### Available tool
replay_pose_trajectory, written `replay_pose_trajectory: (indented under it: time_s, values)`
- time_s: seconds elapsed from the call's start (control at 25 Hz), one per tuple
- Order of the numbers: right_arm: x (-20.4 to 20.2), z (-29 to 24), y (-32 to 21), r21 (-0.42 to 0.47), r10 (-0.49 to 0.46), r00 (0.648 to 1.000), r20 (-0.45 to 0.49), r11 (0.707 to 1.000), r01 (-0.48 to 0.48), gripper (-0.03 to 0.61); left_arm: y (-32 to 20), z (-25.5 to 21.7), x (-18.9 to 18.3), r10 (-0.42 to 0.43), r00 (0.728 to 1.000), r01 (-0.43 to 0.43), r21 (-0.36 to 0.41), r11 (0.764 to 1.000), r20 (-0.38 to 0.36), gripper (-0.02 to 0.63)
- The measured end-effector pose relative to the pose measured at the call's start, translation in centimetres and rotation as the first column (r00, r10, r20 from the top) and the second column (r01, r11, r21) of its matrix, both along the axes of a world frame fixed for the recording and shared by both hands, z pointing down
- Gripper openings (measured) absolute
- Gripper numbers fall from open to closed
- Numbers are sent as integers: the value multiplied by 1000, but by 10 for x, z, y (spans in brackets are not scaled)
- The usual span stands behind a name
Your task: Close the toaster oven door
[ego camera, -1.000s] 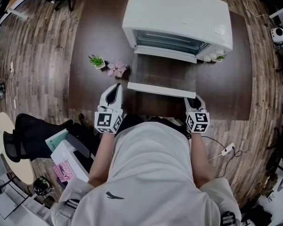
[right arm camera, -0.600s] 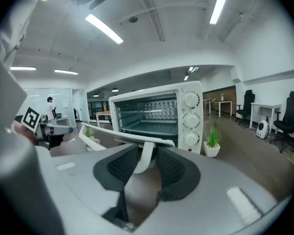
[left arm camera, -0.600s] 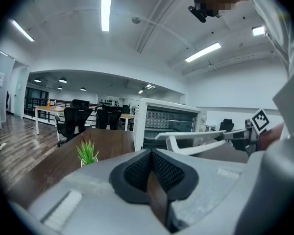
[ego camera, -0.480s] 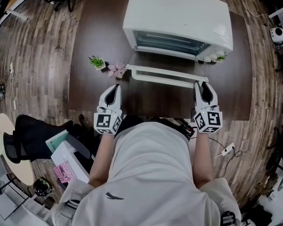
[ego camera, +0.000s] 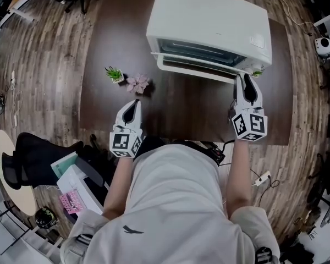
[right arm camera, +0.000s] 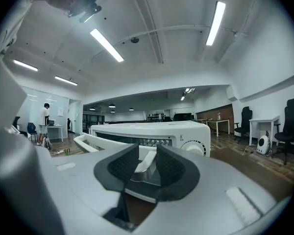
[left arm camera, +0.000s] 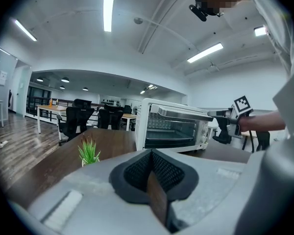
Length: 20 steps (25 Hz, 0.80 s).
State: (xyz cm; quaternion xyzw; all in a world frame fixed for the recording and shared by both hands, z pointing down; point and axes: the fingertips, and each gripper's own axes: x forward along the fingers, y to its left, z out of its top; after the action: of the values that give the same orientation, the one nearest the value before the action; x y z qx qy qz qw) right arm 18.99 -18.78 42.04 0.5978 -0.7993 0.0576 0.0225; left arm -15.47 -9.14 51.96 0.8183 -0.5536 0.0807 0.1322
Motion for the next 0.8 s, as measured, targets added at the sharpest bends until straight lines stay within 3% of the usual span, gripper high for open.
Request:
replay_pose_trajectory:
  time_s: [0.44, 0.68, 0.8]
  values:
    - [3, -18, -49, 40, 13, 1000, 27, 999, -14, 75, -1, 0, -6, -26, 1000, 26, -6, 1000, -2, 5]
    - [2, -20, -38, 45, -9, 999, 43, 999, 7, 75, -2, -4, -8, -29, 1000, 29, 9, 1000, -2, 5]
    - [0, -24, -7, 92, -25, 1000, -8, 995, 26, 75, -4, -11, -6, -16, 1000, 16, 26, 1000, 6, 5]
